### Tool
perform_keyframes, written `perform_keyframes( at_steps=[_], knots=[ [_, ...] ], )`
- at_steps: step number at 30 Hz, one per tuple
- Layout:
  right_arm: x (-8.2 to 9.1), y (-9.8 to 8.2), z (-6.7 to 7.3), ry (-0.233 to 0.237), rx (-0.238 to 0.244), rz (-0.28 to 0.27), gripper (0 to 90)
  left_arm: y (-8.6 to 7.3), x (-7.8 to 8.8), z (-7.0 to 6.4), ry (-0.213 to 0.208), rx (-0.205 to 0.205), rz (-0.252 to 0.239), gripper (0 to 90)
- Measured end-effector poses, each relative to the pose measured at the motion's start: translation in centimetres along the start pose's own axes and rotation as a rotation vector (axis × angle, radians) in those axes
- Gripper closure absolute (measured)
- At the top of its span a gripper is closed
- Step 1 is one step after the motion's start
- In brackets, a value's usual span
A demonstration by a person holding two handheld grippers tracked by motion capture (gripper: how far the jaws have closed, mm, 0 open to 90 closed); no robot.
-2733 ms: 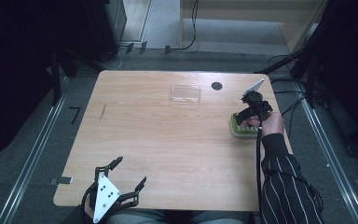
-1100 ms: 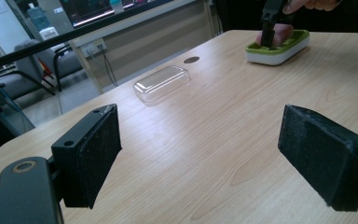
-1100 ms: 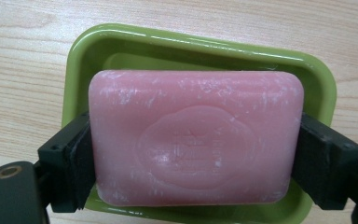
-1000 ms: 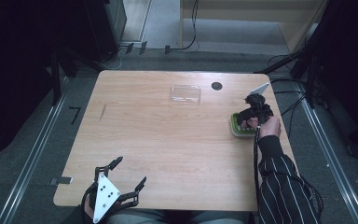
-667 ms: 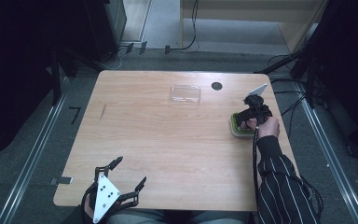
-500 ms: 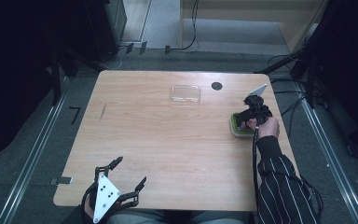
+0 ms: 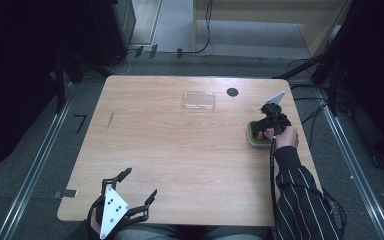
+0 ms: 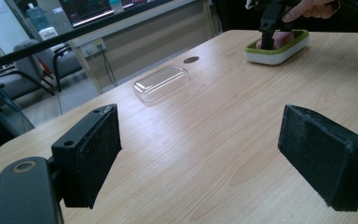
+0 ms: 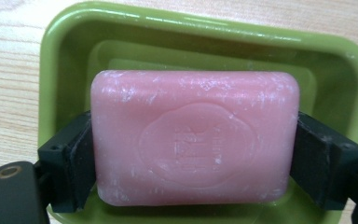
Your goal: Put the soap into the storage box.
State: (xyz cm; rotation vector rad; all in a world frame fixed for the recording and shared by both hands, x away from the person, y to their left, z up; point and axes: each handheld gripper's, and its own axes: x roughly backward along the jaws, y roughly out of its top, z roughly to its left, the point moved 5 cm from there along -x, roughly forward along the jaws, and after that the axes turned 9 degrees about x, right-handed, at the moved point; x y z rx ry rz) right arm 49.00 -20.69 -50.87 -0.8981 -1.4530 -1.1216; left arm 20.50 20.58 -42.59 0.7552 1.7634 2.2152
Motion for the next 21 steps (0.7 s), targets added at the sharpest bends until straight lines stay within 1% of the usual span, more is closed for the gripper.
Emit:
perform_keyframes(
  at_steps=[5,10,14,18,21],
  knots=[
    [-0.1,0.0,0.0,-0.004,0.003,0.003,13.4,0.0,0.0,0.0,0.000,0.000,0.000,13.6],
    [0.2,0.0,0.0,-0.006,0.002,-0.008,13.1,0.0,0.0,0.0,0.000,-0.001,0.000,13.6],
    [0.7,0.1,0.0,-0.008,0.000,-0.027,12.5,0.0,0.0,0.0,-0.001,0.000,-0.001,13.6],
    [1.6,0.0,0.0,-0.018,0.013,-0.048,10.6,0.0,0.0,0.0,-0.001,0.003,-0.003,13.6],
    [2.0,-0.4,0.1,-0.014,0.023,-0.047,9.8,0.0,-0.1,-0.1,-0.007,-0.009,0.000,13.6]
  ],
)
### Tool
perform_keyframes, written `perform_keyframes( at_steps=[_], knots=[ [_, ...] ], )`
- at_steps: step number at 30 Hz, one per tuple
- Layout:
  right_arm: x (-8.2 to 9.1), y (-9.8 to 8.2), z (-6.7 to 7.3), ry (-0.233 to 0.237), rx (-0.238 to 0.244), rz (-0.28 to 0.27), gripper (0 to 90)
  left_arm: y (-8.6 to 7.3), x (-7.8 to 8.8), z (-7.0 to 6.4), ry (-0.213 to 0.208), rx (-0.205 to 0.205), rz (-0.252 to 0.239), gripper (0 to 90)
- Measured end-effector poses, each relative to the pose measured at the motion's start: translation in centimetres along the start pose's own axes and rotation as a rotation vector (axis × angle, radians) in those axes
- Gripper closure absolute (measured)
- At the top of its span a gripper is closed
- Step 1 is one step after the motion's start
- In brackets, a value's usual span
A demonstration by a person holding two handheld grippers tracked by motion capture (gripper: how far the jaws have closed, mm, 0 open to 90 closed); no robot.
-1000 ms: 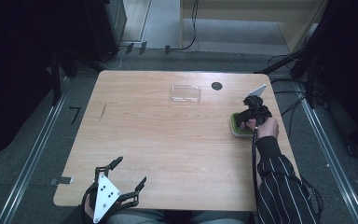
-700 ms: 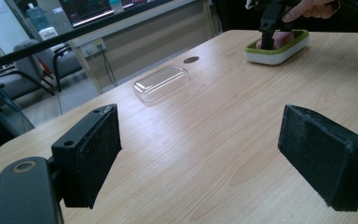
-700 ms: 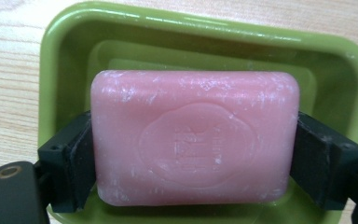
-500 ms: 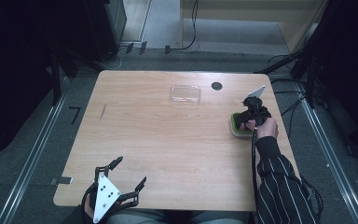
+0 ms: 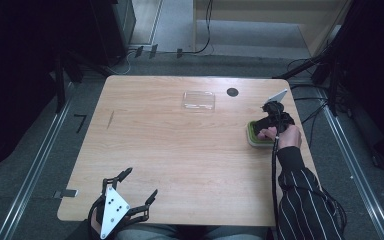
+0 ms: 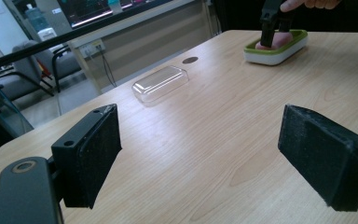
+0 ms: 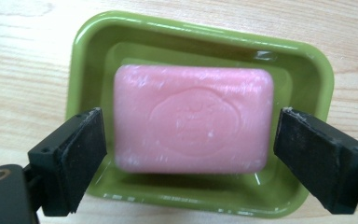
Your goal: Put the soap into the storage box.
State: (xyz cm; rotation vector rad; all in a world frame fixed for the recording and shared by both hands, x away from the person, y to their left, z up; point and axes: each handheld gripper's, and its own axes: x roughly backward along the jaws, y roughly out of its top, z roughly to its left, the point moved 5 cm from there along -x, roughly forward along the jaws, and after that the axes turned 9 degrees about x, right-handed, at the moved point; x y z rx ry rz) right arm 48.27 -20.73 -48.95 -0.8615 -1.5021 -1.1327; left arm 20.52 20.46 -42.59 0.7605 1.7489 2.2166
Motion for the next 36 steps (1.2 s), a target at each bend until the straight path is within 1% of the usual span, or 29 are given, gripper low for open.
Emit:
perform_keyframes(
  at_steps=[3,5,7,10,14,17,19,21,29,34,36],
  knots=[
    [0.4,-0.2,0.1,-0.002,0.010,-0.002,9.8,0.0,0.0,0.1,0.007,0.012,-0.004,13.6],
    [0.6,-0.4,0.2,0.003,0.010,-0.007,9.8,0.0,0.0,0.1,0.007,0.011,-0.004,13.6],
    [0.9,-0.6,0.5,-0.001,0.023,-0.008,9.7,0.0,0.0,0.0,0.004,0.006,0.000,13.6],
    [1.5,-1.1,1.0,-0.002,0.044,-0.016,9.3,0.0,0.0,0.0,0.007,0.010,-0.002,13.6],
    [2.2,-1.6,1.6,-0.001,0.061,-0.028,9.3,0.0,0.0,0.0,0.005,0.010,-0.003,13.6],
    [2.5,-2.1,2.1,0.007,0.073,-0.029,9.2,0.0,0.0,0.1,0.006,0.012,-0.005,13.6],
    [2.7,-2.3,2.3,0.005,0.085,-0.030,9.2,0.0,0.0,0.1,0.006,0.010,-0.005,13.6],
    [2.9,-2.6,2.6,0.014,0.089,-0.036,9.3,0.0,0.0,0.1,0.006,0.011,-0.005,13.6],
    [3.5,-4.2,3.8,0.031,0.129,-0.034,9.3,0.0,0.0,0.1,0.008,0.012,-0.004,13.6],
    [3.8,-5.4,4.7,0.025,0.160,-0.028,9.3,0.0,0.0,0.1,0.009,0.013,-0.004,13.6],
    [3.7,-5.9,5.1,0.029,0.172,-0.024,9.2,0.0,0.0,0.1,0.009,0.013,-0.004,13.6]
  ],
)
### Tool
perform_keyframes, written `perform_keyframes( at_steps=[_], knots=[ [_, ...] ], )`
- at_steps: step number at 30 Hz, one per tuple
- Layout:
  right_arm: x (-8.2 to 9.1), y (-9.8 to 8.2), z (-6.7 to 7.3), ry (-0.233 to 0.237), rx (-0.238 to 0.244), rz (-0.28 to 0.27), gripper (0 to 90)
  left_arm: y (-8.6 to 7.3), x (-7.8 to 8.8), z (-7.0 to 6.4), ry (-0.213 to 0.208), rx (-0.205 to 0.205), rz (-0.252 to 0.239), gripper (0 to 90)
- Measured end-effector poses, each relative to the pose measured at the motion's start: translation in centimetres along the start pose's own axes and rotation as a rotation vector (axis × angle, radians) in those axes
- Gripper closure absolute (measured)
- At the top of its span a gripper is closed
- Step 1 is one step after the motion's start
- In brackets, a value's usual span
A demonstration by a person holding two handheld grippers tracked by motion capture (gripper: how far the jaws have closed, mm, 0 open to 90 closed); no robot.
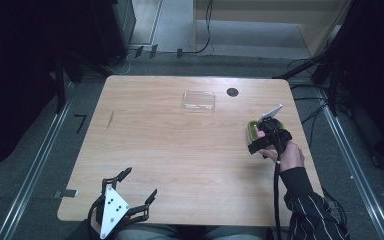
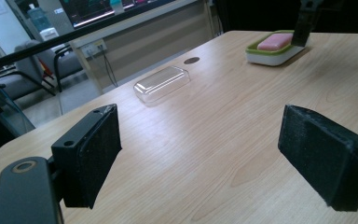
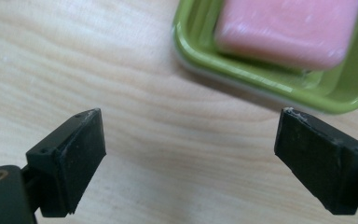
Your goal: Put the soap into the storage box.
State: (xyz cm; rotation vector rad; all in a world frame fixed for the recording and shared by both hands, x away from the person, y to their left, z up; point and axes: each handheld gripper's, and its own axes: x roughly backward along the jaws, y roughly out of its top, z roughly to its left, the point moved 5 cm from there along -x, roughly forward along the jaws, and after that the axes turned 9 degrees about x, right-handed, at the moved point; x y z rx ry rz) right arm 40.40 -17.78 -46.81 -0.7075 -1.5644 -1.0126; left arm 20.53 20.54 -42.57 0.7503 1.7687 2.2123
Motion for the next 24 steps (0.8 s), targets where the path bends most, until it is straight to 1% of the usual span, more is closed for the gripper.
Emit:
perform_keyframes(
  at_steps=[1,5,9,14,23,24],
  knots=[
    [0.0,-0.3,0.2,-0.002,0.011,0.007,9.2,0.0,0.0,0.0,0.000,0.000,0.000,13.6],
    [-0.2,-1.1,1.0,-0.001,0.027,0.015,8.9,0.0,0.0,0.0,-0.001,-0.002,0.001,13.6],
    [-0.4,-2.0,1.4,-0.003,0.039,0.027,9.2,0.0,0.0,0.0,-0.001,-0.002,0.001,13.6],
    [-0.7,-3.3,2.1,-0.007,0.065,0.043,10.9,0.0,0.0,0.0,0.000,-0.004,0.003,13.6],
    [-1.5,-5.7,2.9,0.011,0.089,0.076,12.4,0.0,-0.1,-0.1,-0.003,-0.009,0.004,13.6],
    [-1.5,-6.0,2.9,0.013,0.098,0.080,12.5,0.0,-0.1,-0.1,-0.001,-0.008,0.004,13.6]
  ],
)
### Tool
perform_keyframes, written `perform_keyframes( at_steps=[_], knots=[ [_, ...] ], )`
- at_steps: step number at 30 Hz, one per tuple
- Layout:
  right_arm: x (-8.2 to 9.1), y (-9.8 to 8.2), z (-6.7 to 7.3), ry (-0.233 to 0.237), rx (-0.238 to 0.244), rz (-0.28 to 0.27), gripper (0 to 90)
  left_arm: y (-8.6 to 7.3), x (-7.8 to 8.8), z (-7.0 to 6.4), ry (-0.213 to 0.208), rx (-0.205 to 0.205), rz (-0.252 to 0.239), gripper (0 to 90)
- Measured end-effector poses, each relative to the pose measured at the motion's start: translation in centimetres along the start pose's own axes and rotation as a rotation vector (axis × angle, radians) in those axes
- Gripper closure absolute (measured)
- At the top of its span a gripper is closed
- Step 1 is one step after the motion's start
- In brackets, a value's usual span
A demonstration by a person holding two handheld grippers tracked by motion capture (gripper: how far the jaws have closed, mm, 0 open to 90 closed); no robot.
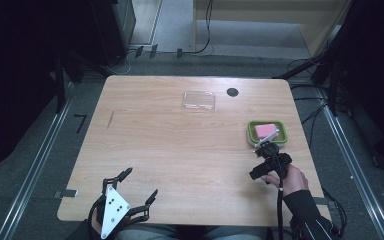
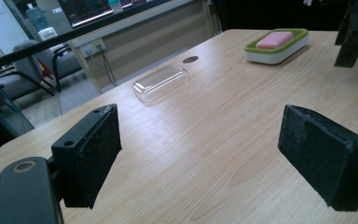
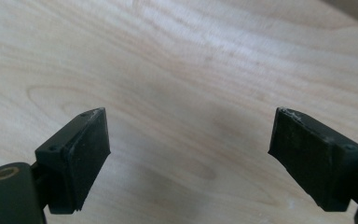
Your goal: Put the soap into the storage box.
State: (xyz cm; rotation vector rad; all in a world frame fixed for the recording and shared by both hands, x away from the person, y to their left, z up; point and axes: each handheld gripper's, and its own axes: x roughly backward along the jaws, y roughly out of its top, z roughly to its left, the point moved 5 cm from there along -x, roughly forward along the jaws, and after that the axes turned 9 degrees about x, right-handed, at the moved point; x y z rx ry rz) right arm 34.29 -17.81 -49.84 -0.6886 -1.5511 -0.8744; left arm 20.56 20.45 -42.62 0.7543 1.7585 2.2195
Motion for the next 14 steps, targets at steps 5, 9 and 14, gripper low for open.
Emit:
perform_keyframes(
  at_steps=[5,9,14],
  knots=[
    [-0.4,-1.2,0.6,0.000,0.013,0.022,13.1,0.0,0.0,0.0,0.000,0.000,0.002,13.6],
    [-0.7,-2.1,0.9,0.004,0.040,0.037,13.3,0.0,0.0,0.0,0.000,0.001,0.004,13.6],
    [-1.1,-3.2,0.9,-0.025,0.059,0.059,14.0,0.0,-0.1,0.0,0.000,-0.001,0.006,13.6]
  ],
)
